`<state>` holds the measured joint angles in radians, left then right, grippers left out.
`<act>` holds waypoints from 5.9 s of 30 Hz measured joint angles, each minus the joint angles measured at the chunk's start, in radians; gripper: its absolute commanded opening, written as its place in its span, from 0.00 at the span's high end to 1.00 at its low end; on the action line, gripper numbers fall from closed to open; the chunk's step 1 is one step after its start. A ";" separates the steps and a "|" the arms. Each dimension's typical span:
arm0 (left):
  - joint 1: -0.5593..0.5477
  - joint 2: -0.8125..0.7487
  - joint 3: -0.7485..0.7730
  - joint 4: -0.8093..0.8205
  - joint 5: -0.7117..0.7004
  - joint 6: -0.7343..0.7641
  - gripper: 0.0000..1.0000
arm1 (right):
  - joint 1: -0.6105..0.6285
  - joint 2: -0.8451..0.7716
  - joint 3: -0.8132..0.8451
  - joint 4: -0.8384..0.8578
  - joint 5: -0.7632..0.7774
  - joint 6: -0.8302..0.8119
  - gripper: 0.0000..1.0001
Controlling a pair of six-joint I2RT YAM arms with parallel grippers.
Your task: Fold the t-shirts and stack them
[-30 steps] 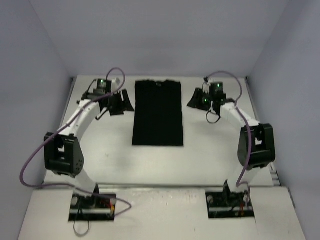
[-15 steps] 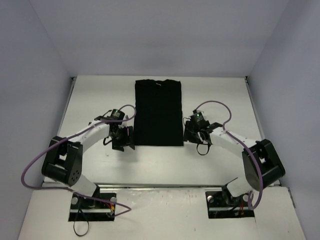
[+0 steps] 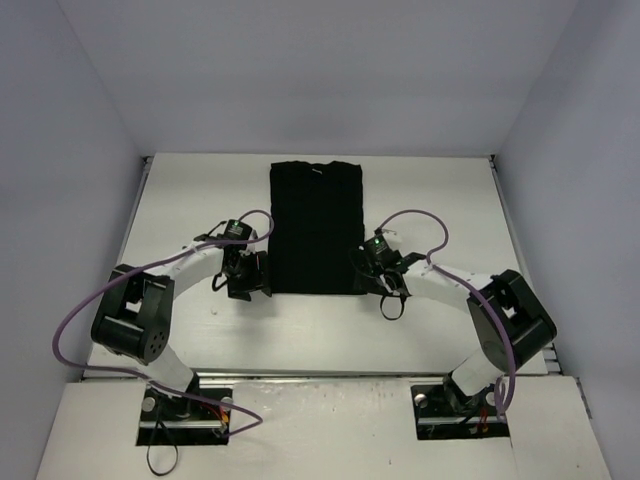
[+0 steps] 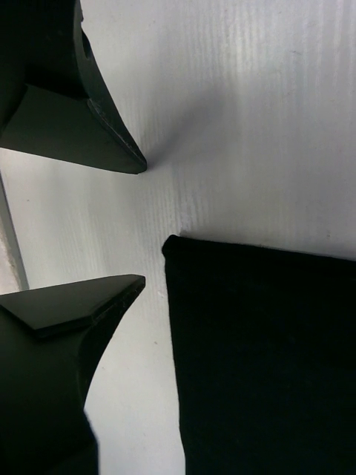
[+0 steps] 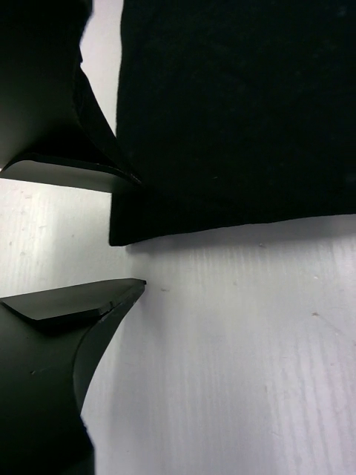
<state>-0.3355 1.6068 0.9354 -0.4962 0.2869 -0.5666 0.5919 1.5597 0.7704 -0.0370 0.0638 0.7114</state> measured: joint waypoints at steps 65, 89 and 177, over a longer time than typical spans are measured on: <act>-0.097 -0.049 0.029 -0.121 -0.042 -0.008 1.00 | 0.164 -0.092 -0.050 -0.135 0.079 0.119 1.00; 0.035 -0.208 0.425 -0.392 0.066 -0.001 1.00 | 0.054 -0.120 0.551 -0.618 0.078 -0.038 1.00; 0.119 0.167 0.796 -0.381 0.050 0.045 1.00 | -0.132 0.301 0.993 -0.652 -0.097 -0.269 0.99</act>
<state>-0.2161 1.7741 1.7319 -0.8768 0.3367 -0.5214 0.4596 1.8604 1.7632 -0.6888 -0.0329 0.4424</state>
